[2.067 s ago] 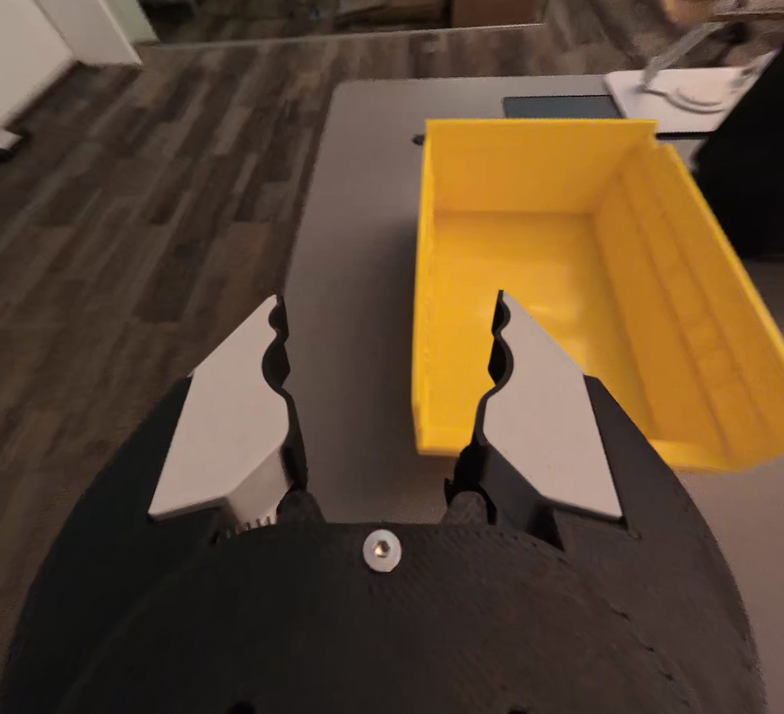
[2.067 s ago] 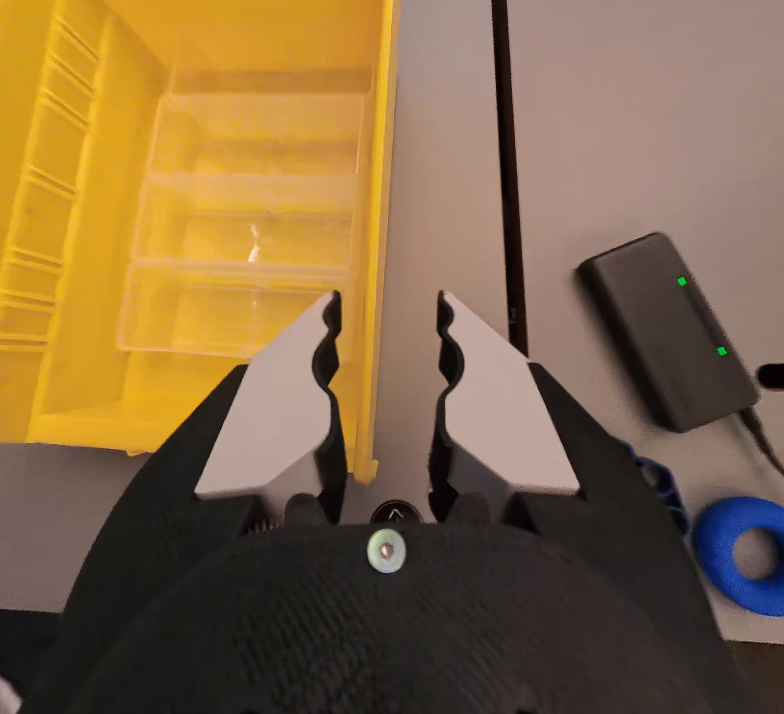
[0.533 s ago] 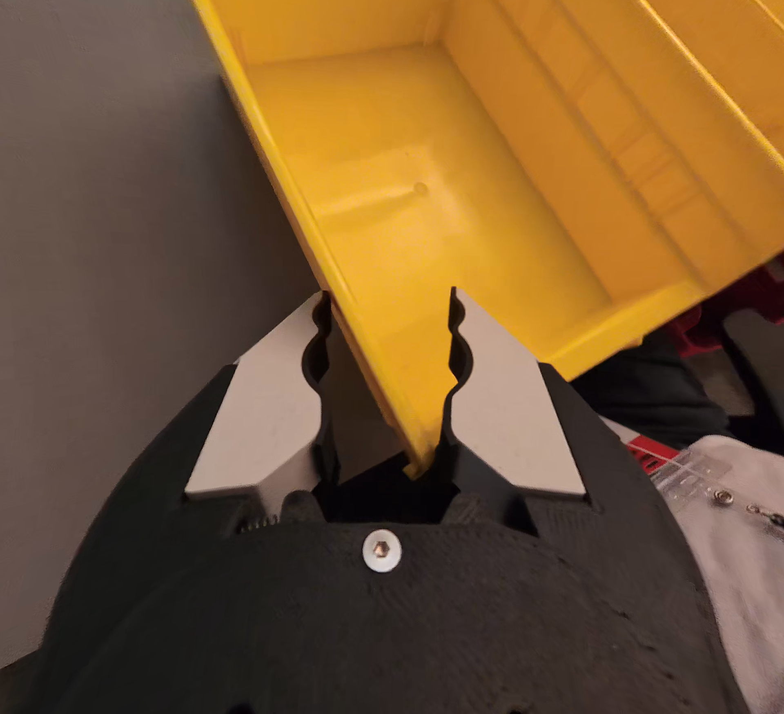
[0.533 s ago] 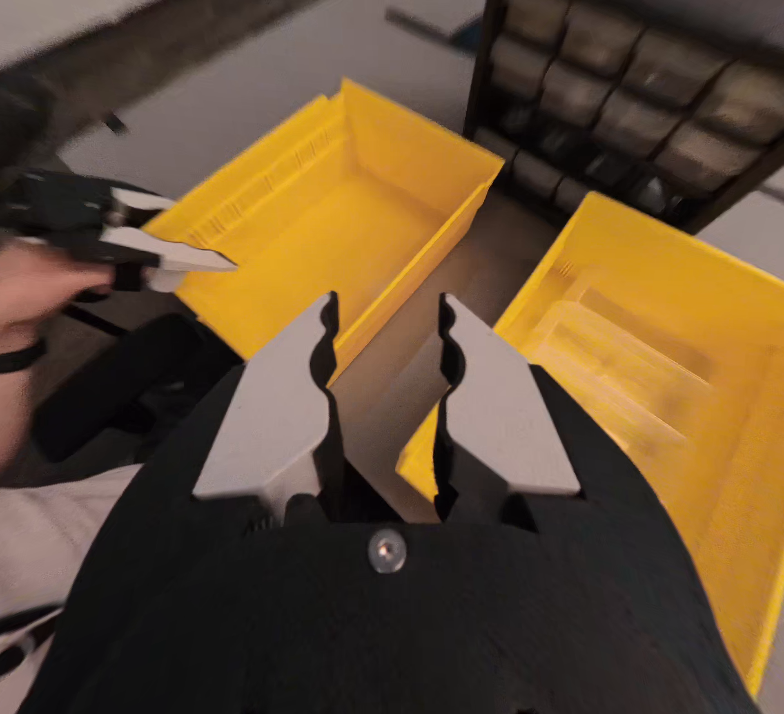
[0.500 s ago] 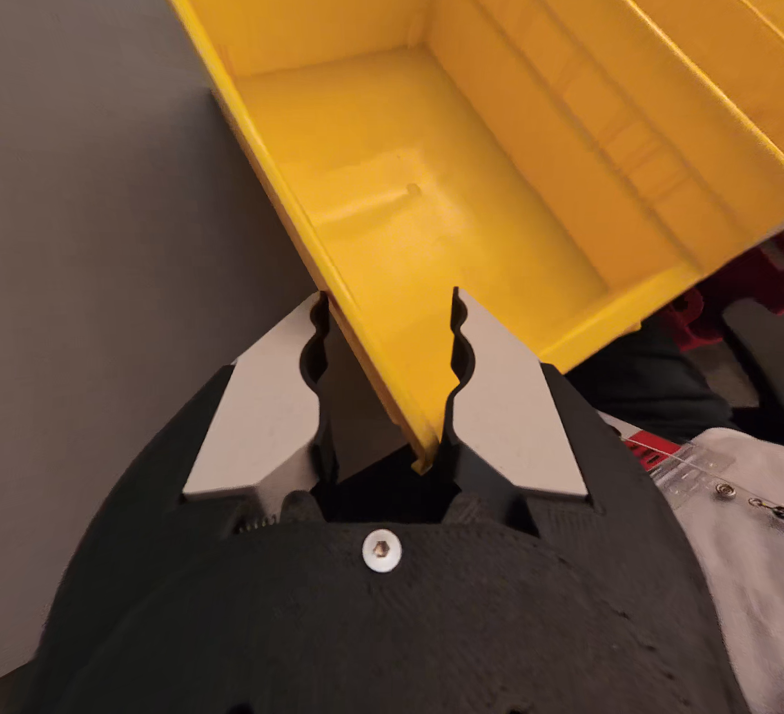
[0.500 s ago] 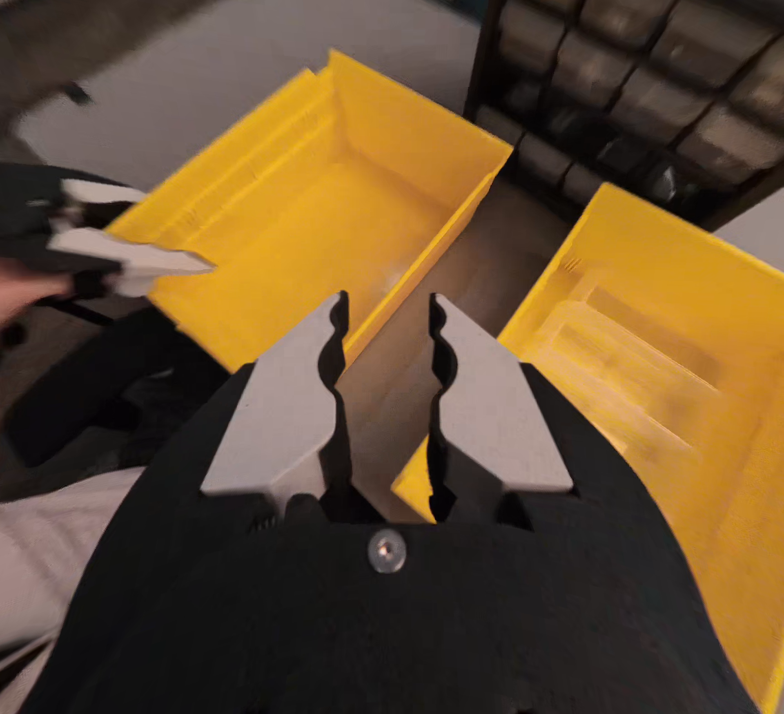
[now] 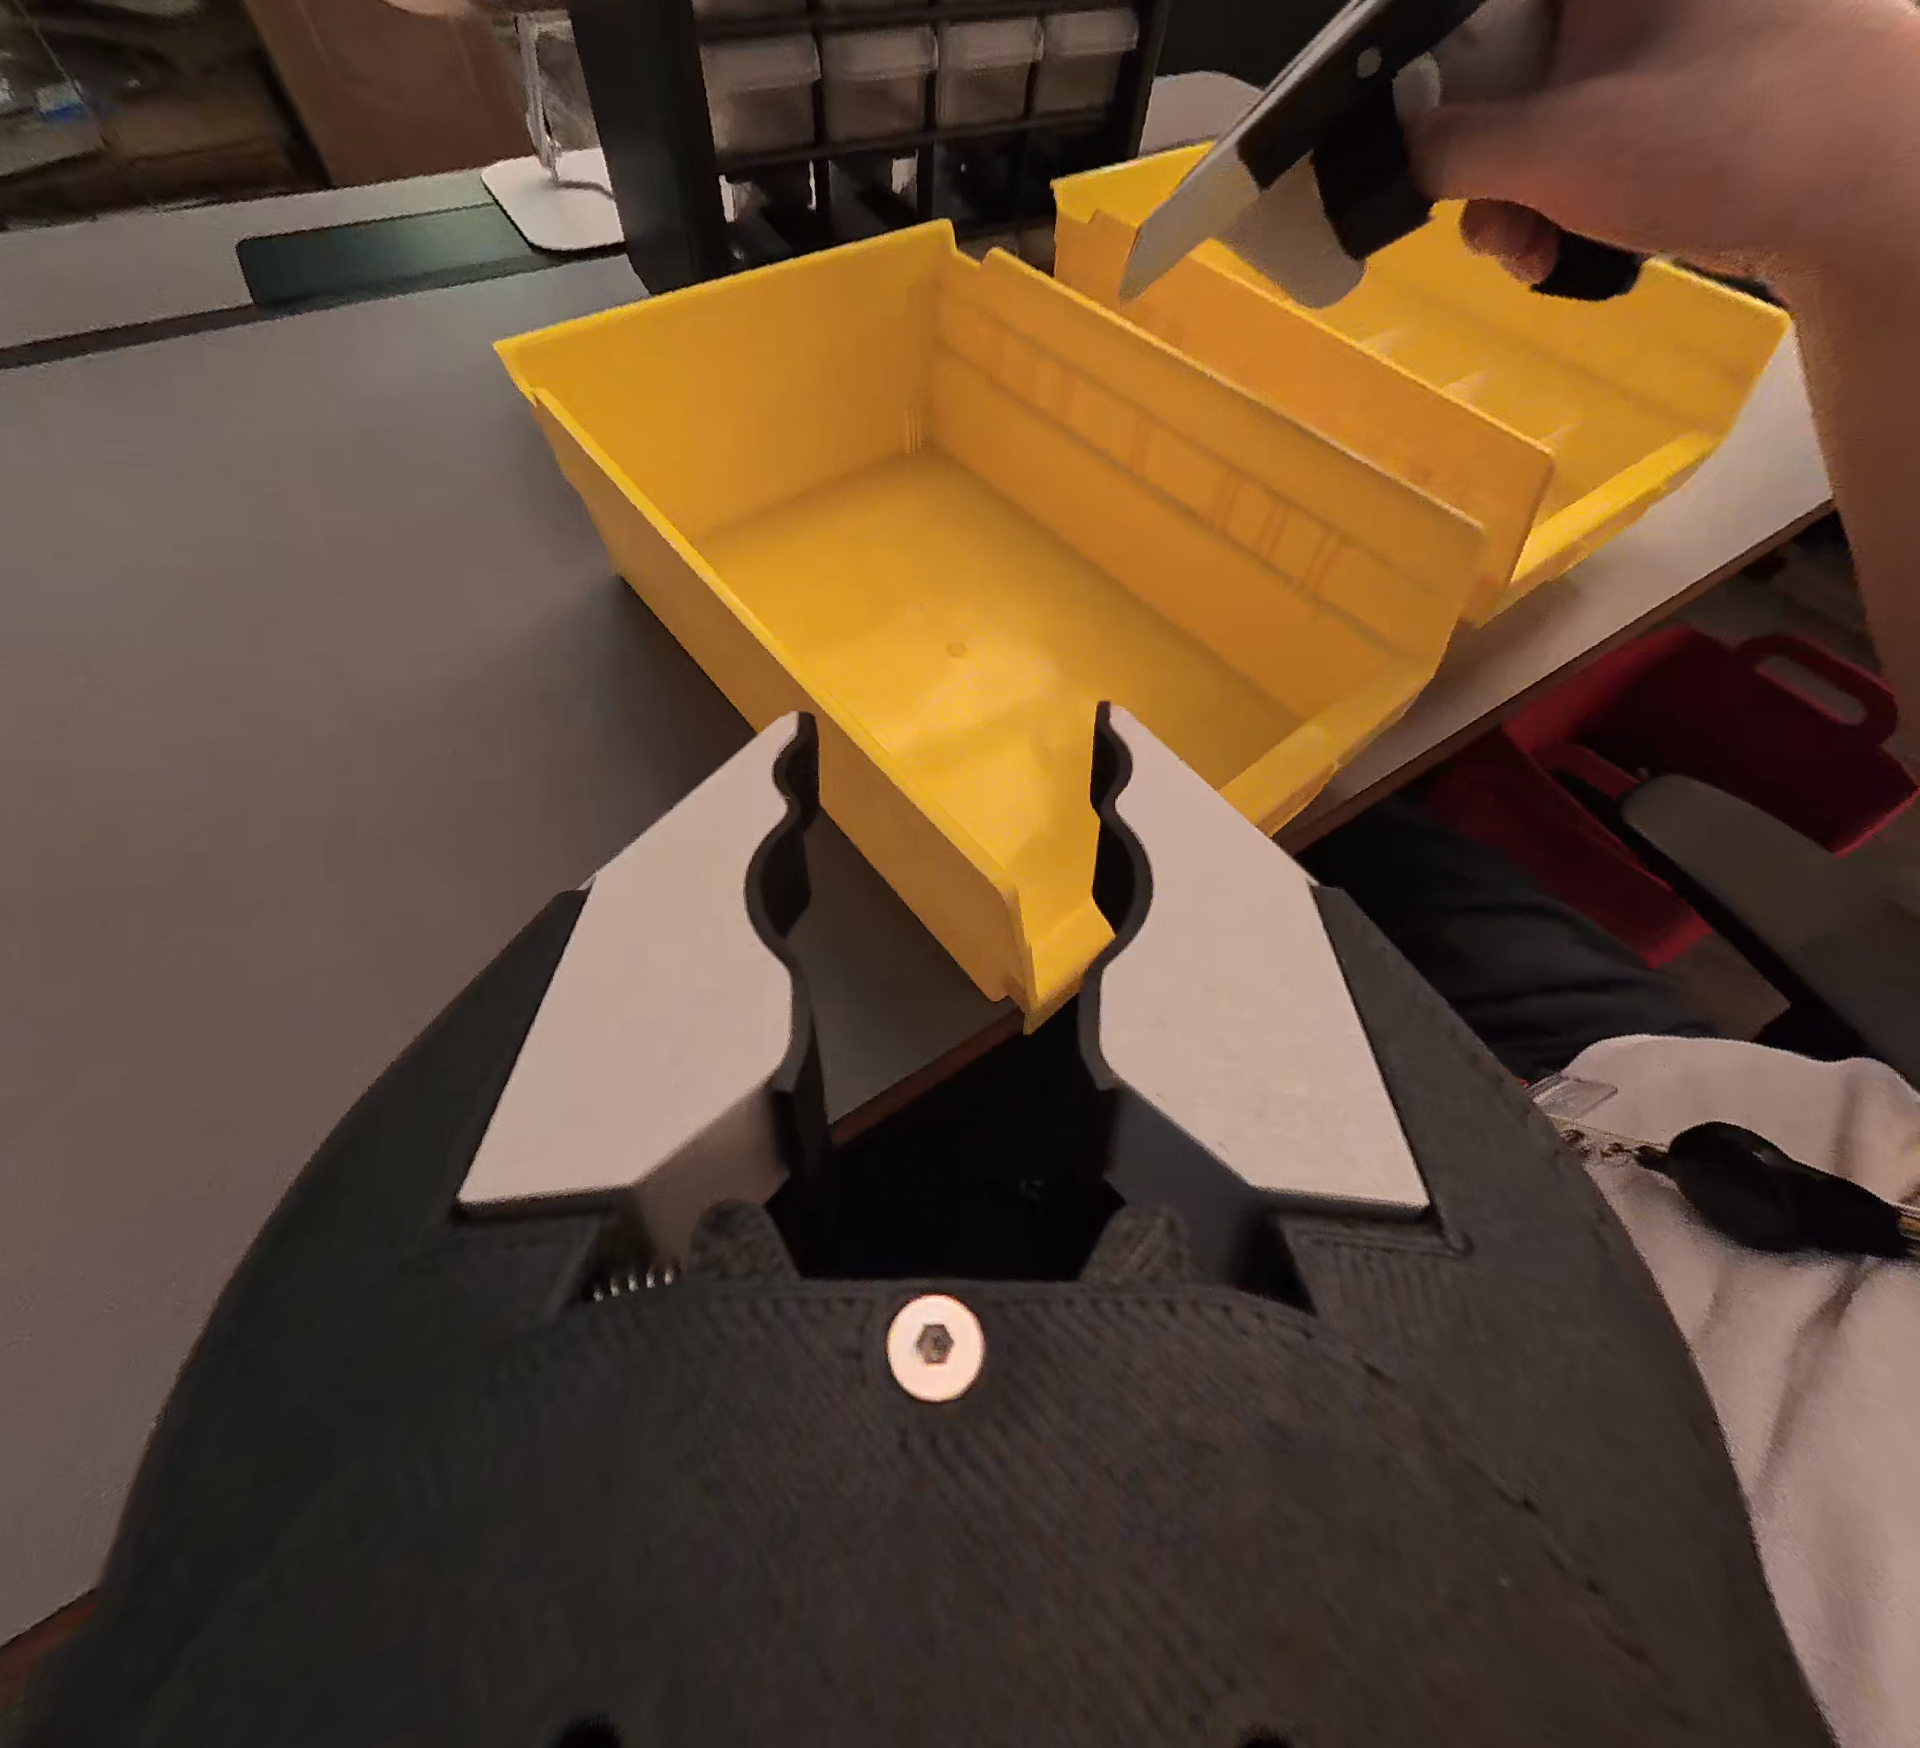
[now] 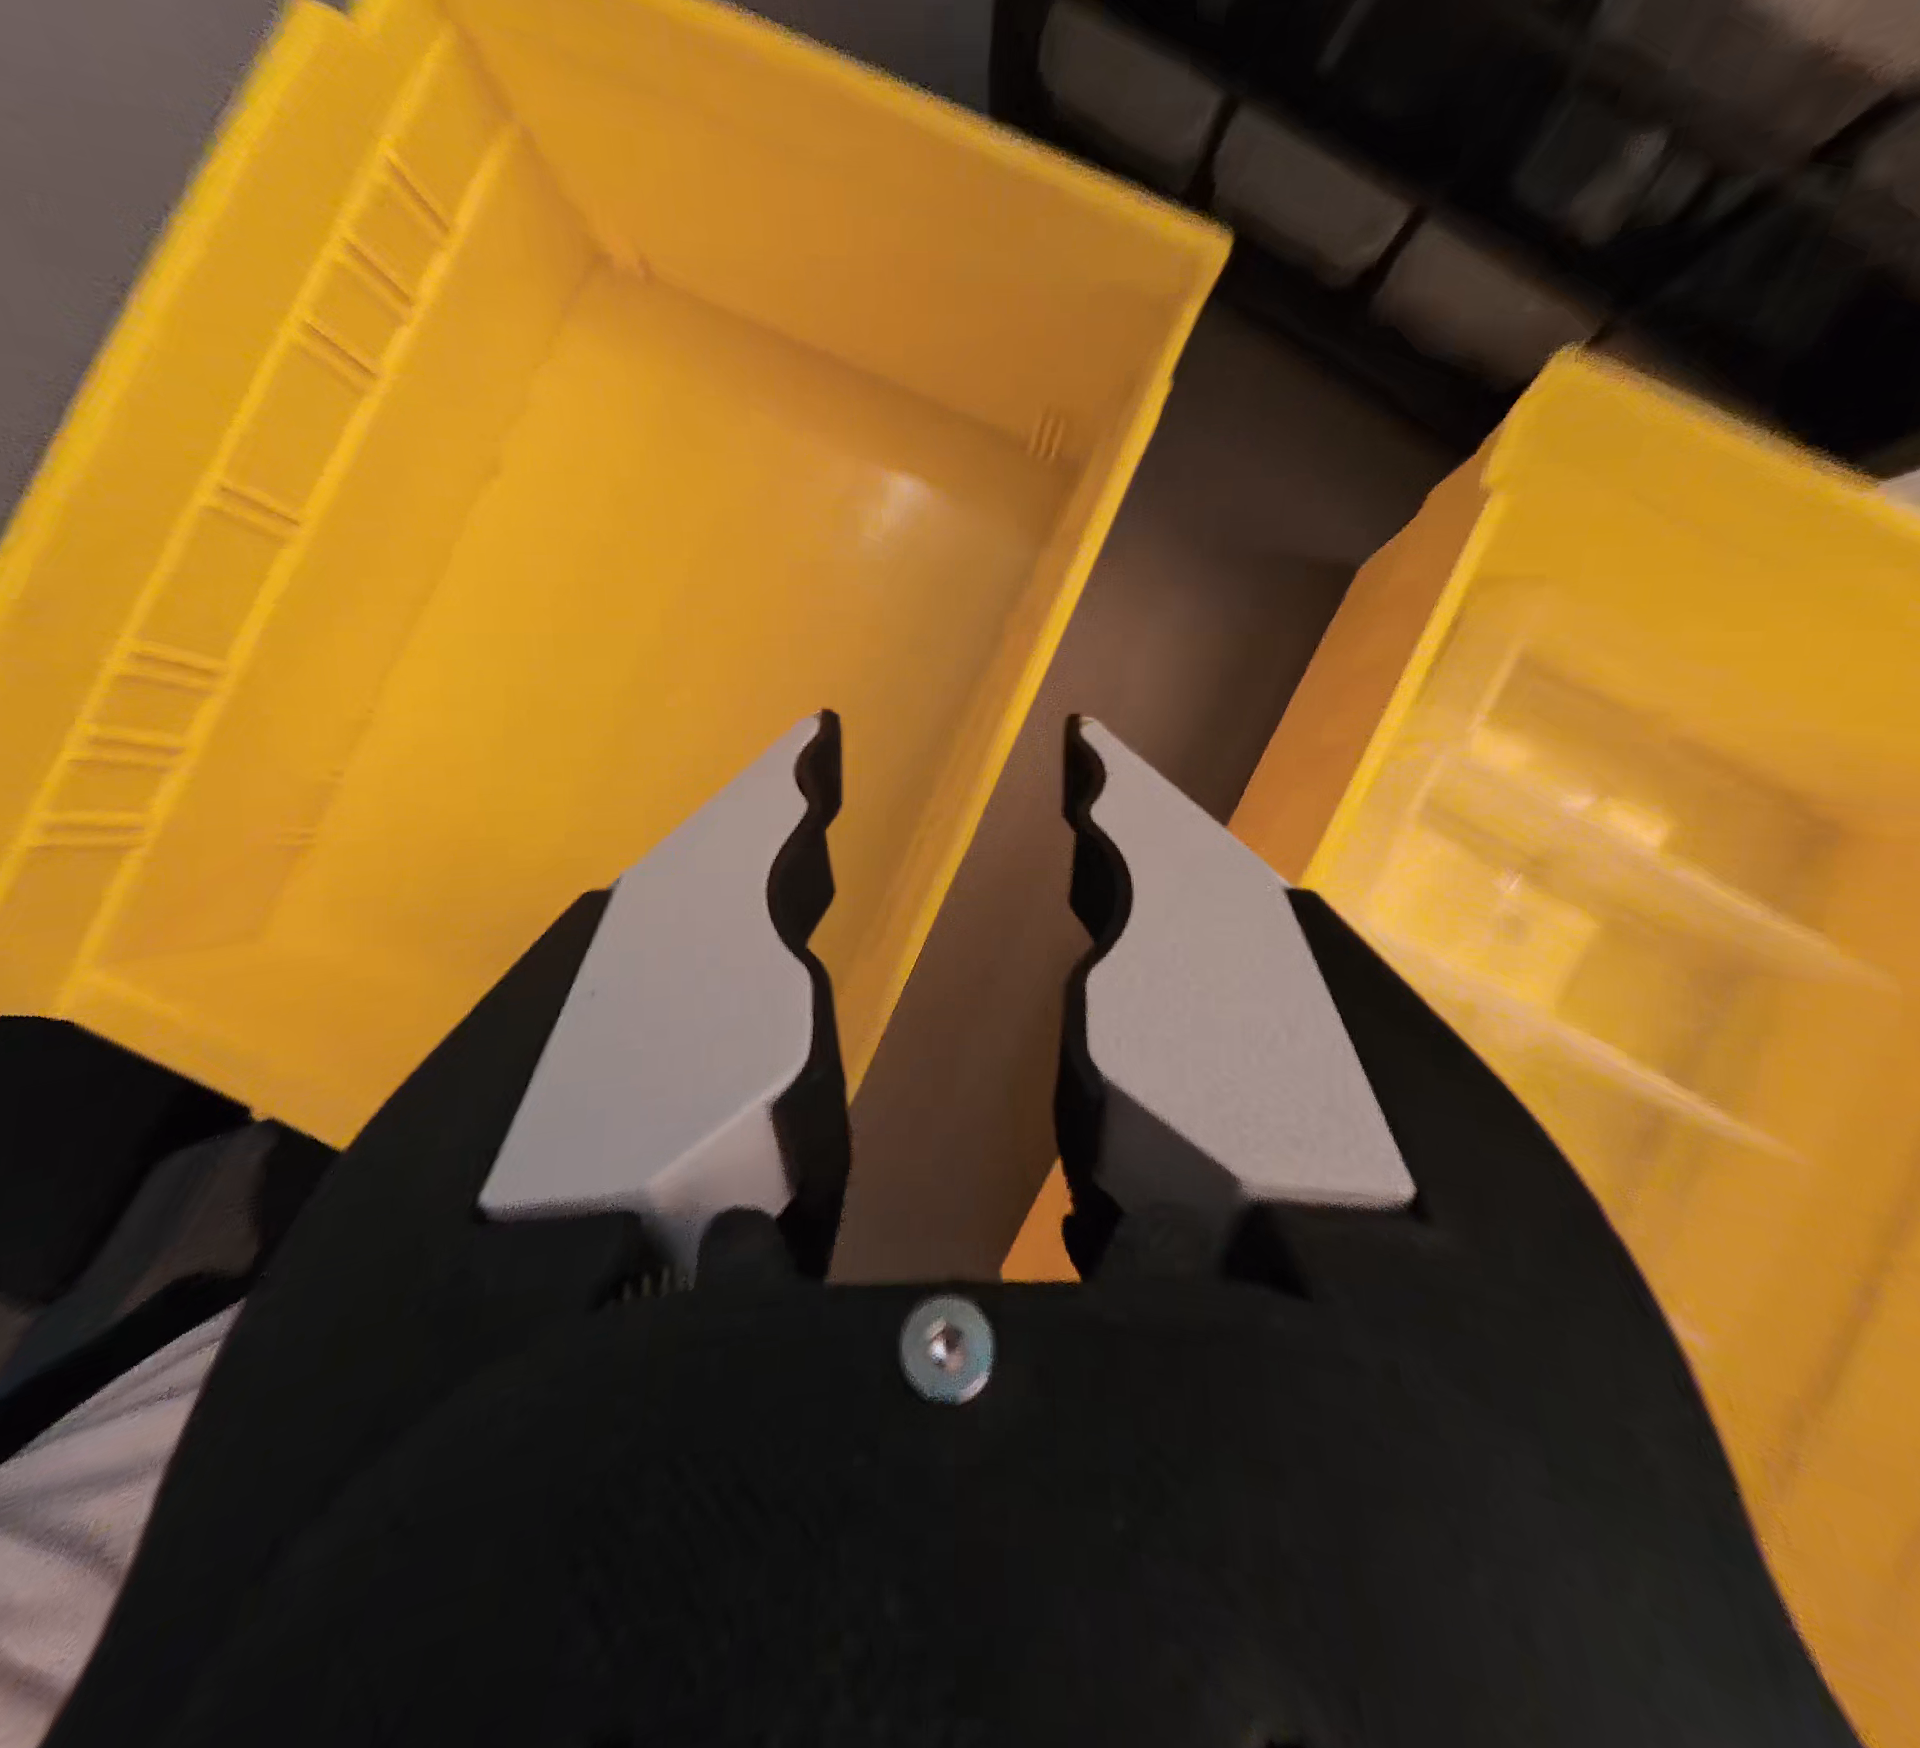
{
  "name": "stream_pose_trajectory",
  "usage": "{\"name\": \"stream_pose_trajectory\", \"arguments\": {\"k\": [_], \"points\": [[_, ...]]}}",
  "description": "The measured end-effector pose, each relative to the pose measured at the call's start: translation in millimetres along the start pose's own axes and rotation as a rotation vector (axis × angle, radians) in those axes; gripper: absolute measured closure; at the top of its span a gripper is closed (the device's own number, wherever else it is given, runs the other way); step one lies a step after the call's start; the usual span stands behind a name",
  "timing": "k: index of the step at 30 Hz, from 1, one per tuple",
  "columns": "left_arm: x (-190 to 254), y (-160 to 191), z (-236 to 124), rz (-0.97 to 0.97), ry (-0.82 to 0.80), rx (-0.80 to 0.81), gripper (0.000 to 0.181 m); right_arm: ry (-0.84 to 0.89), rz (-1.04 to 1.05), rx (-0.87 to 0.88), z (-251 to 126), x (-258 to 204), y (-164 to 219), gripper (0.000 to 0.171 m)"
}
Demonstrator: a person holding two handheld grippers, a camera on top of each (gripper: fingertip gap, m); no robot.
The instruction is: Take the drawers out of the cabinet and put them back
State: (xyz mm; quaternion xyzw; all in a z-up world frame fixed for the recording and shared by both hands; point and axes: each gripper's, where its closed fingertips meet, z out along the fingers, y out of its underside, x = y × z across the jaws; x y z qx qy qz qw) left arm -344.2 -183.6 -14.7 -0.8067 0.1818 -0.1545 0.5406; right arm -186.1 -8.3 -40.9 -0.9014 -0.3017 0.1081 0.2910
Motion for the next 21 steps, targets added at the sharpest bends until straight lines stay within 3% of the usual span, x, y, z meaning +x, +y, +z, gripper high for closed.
{"name": "stream_pose_trajectory", "arguments": {"k": [1, 4, 9, 13, 21], "points": [[1, 0, -1, -0.004, 0.006, 0.003, 0.129, -0.008, 0.032, -0.073, 11, 2, 10, 0.122], [2, -1, -3, -0.005, 0.009, 0.007, 0.129, -0.011, 0.031, -0.258, 45, 0, 38, 0.119], [3, -2, -5, 0.007, 0.001, -0.013, 0.131, -0.092, 0.070, -0.447, 82, -12, 68, 0.144], [6, -5, -11, 0.055, -0.005, -0.059, 0.136, -0.109, 0.095, -0.542, 77, -10, 70, 0.169], [-15, -49, -43, 0.019, -0.081, 0.059, 0.136, -0.118, -0.210, -0.713, 36, -23, 51, 0.168]]}}
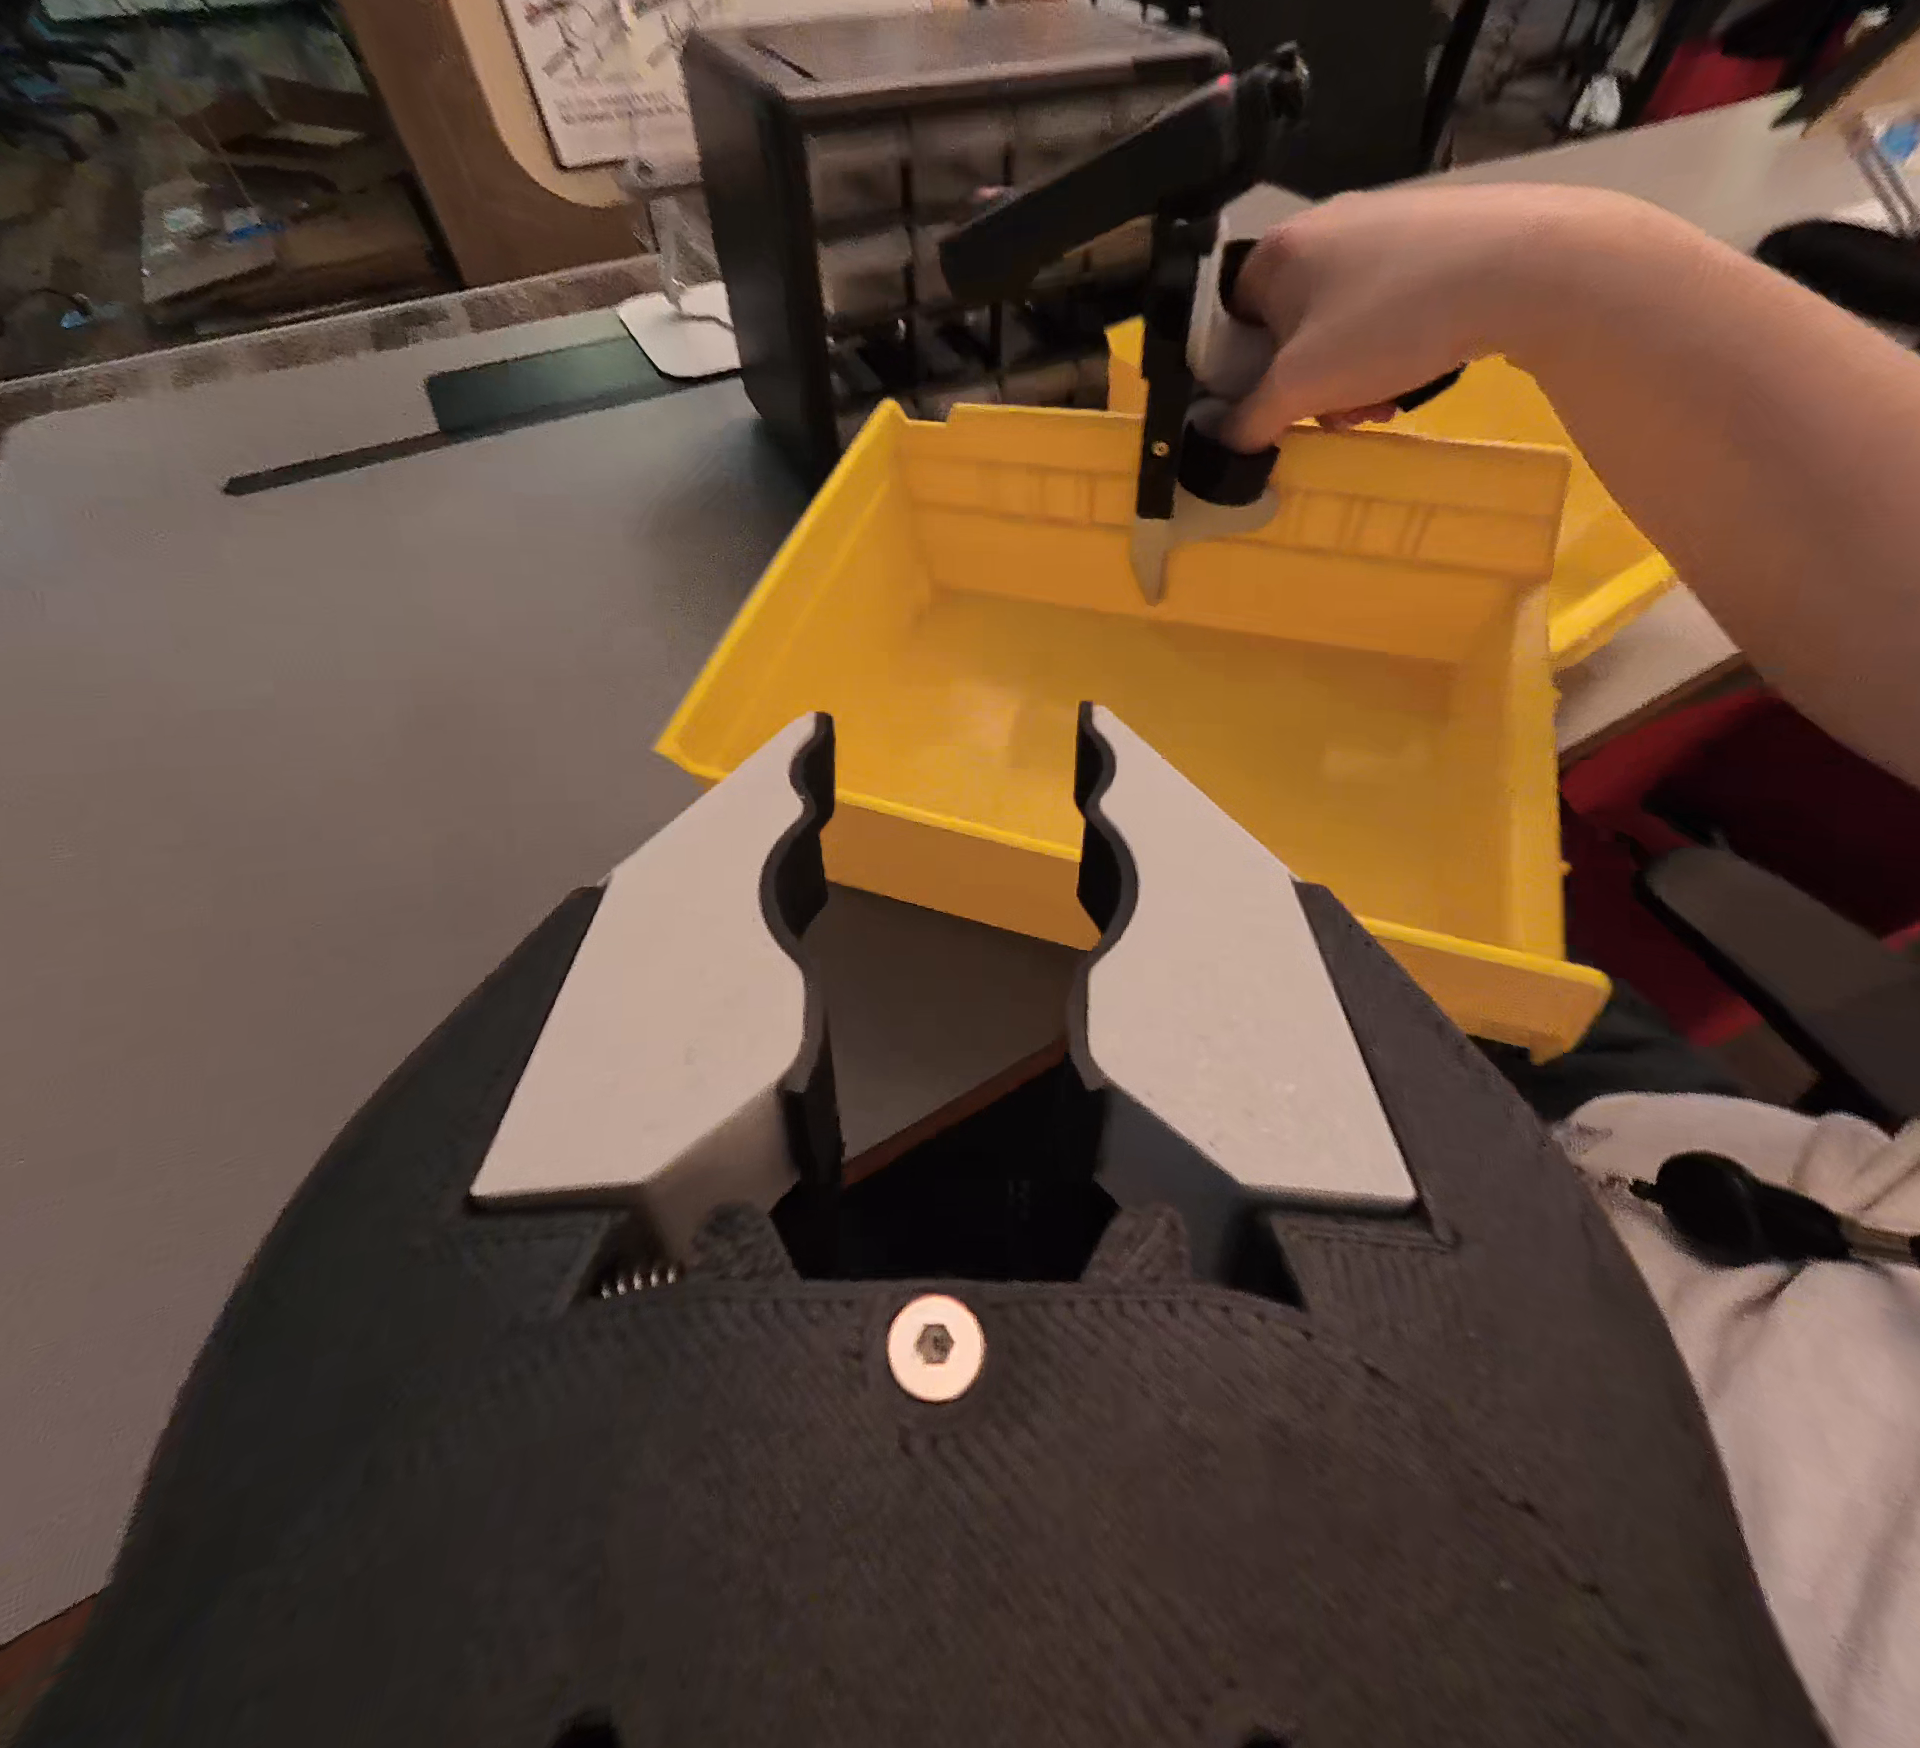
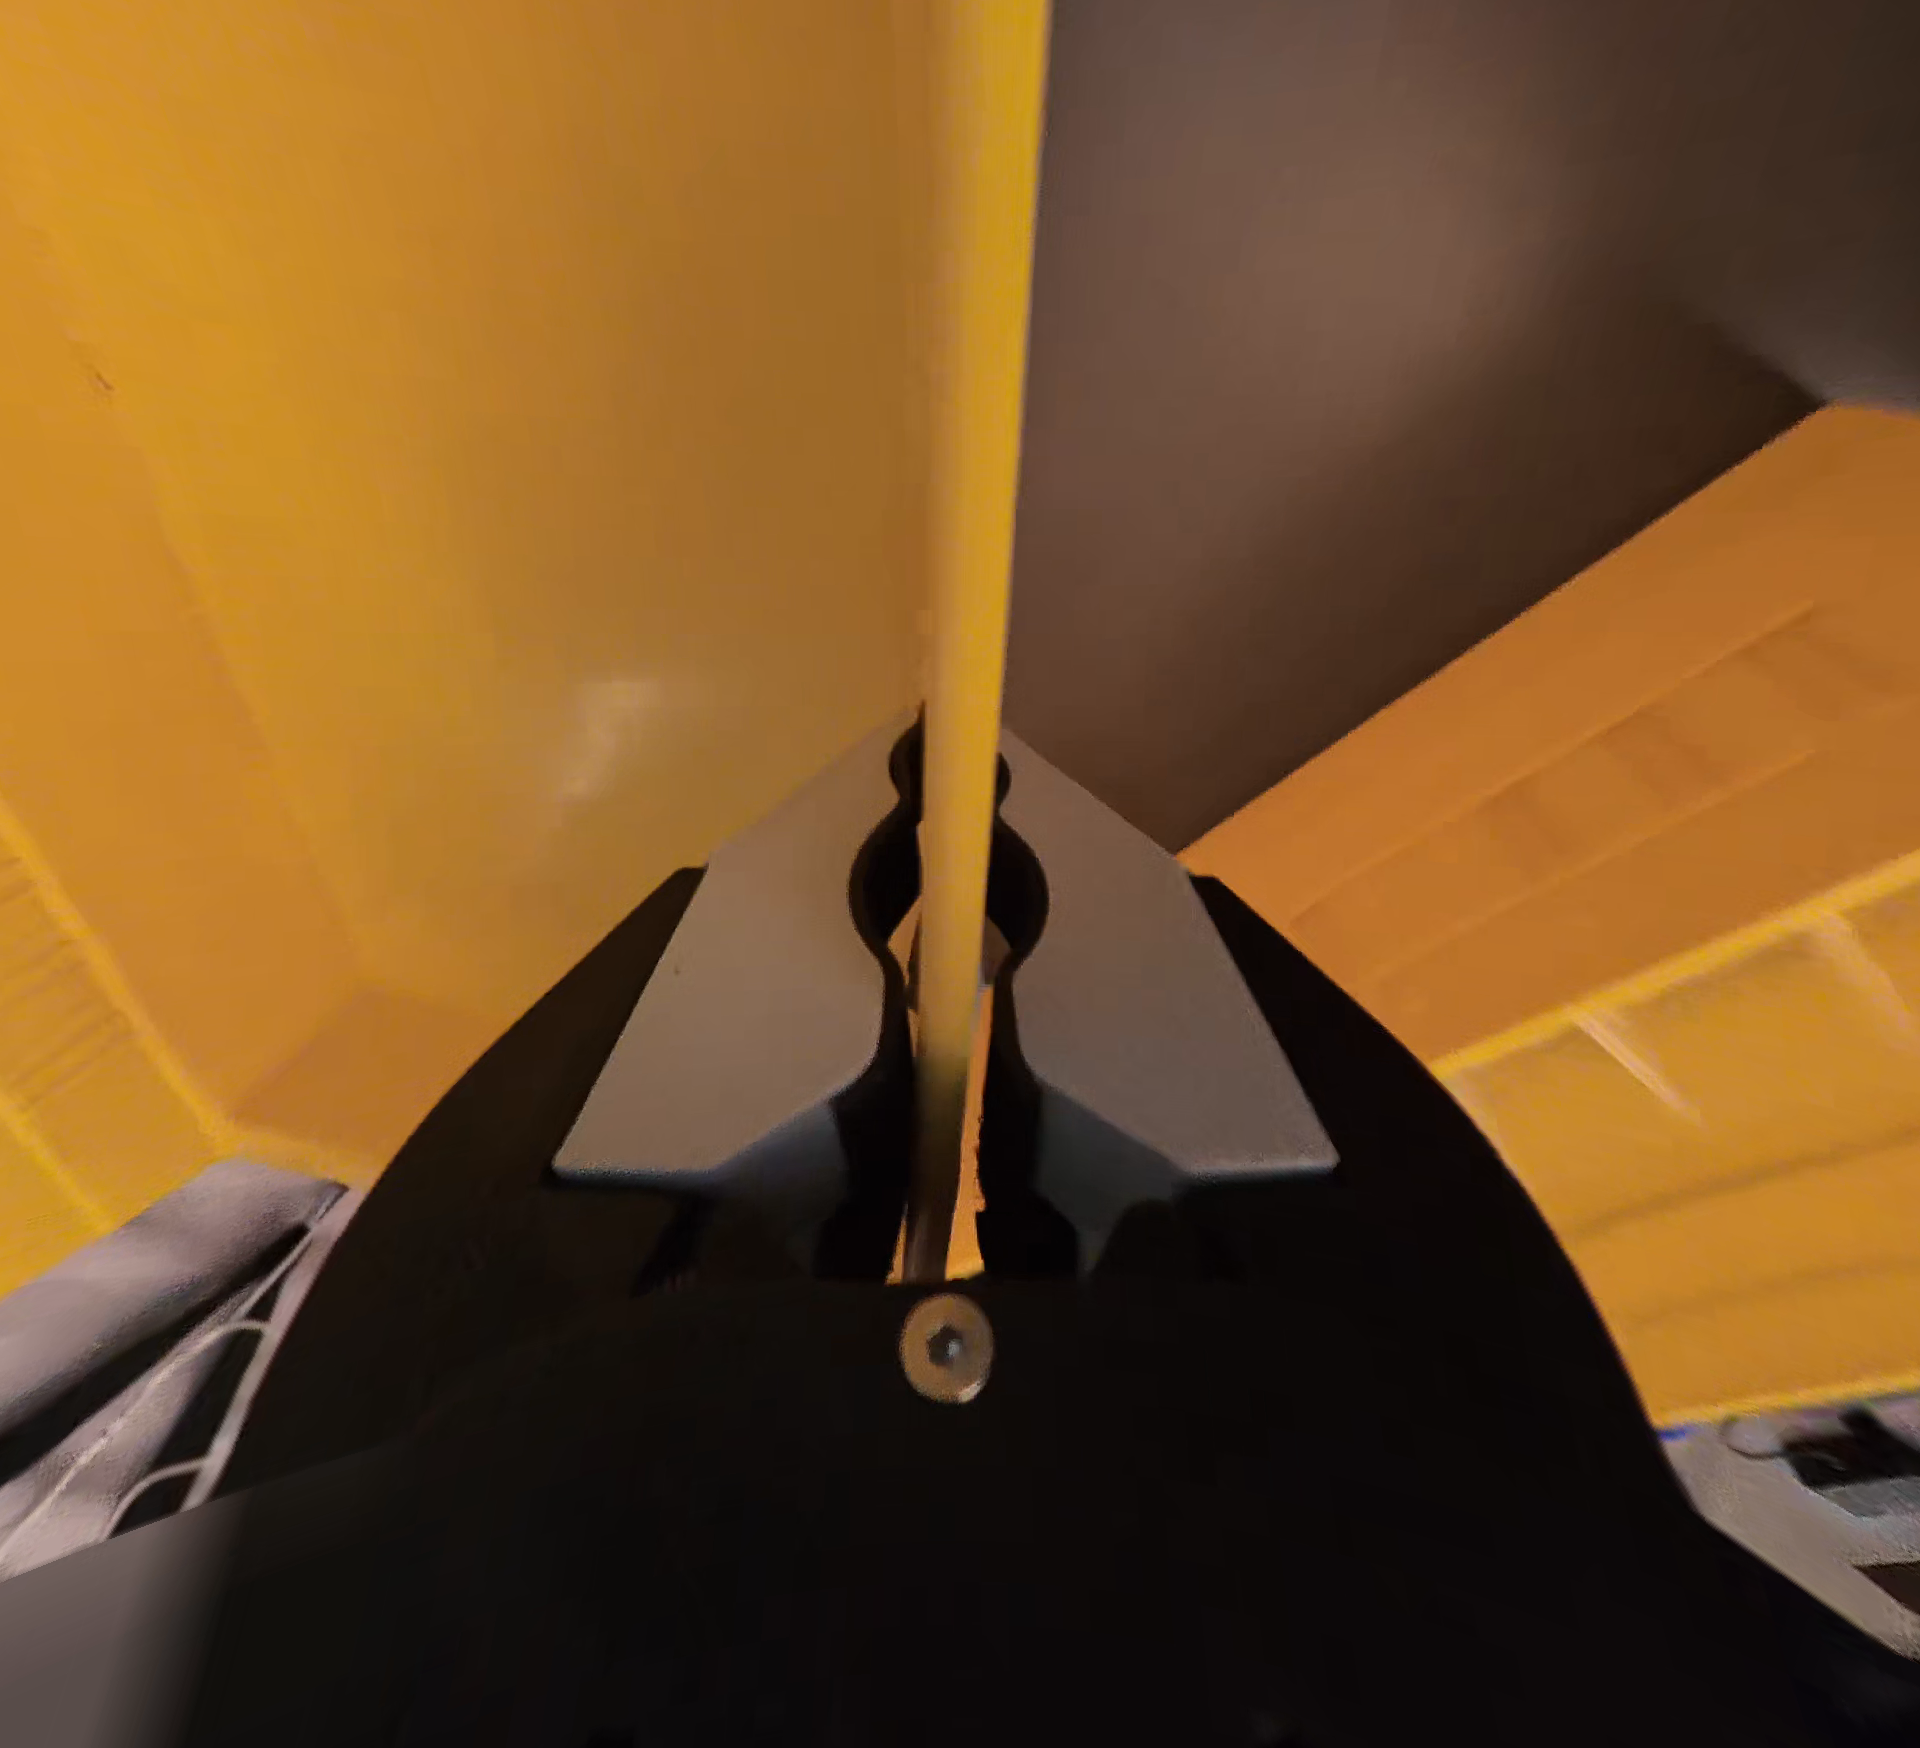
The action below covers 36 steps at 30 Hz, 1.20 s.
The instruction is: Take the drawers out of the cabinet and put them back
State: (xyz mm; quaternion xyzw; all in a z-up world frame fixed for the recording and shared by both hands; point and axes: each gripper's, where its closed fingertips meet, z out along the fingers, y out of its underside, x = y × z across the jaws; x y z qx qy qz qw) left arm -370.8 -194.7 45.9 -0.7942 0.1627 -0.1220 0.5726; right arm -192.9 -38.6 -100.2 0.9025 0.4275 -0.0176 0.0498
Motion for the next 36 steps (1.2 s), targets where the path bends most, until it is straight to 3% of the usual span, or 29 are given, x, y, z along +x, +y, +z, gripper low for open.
{"name": "stream_pose_trajectory", "arguments": {"k": [4, 8, 11, 13, 15, 16, 20, 23, 25, 28, 32, 34, 36], "points": [[-19, -17, -9, -0.061, -0.046, 0.057, 0.133, 0.021, -0.001, 0.111, -63, 23, 10, 0.169], [-23, -30, 5, -0.203, -0.006, 0.134, 0.123, -0.042, 0.130, 0.273, -150, 79, 57, 0.169], [8, -13, 62, -0.233, 0.115, 0.018, 0.099, -0.074, 0.272, 0.398, -200, 141, 118, 0.169], [64, 8, 114, -0.272, 0.311, -0.121, 0.090, -0.063, 0.403, 0.443, -213, 190, 170, 0.169], [126, 13, 157, -0.342, 0.526, -0.204, 0.091, -0.018, 0.535, 0.452, -207, 237, 227, 0.168], [142, 13, 179, -0.356, 0.553, -0.232, 0.091, 0.004, 0.603, 0.439, -198, 257, 257, 0.167], [166, 16, 250, -0.297, 0.481, -0.385, 0.078, 0.051, 0.822, 0.299, -145, 311, 365, 0.167], [177, 31, 279, -0.245, 0.441, -0.551, 0.067, 0.053, 0.925, 0.180, -104, 332, 427, 0.167], [182, 34, 291, -0.250, 0.437, -0.602, 0.068, 0.060, 0.962, 0.134, -83, 343, 454, 0.167], [175, 53, 302, -0.126, 0.380, -0.762, 0.071, 0.057, 0.985, 0.122, -56, 355, 471, 0.167], [172, 57, 307, -0.038, 0.352, -0.874, 0.075, 0.006, 0.978, 0.144, -25, 369, 464, 0.168], [170, 57, 304, -0.004, 0.376, -0.927, 0.087, -0.030, 0.980, 0.172, -12, 377, 453, 0.168], [163, 54, 298, -0.007, 0.413, -0.966, 0.115, -0.061, 0.979, 0.208, 0, 386, 439, 0.168]]}}
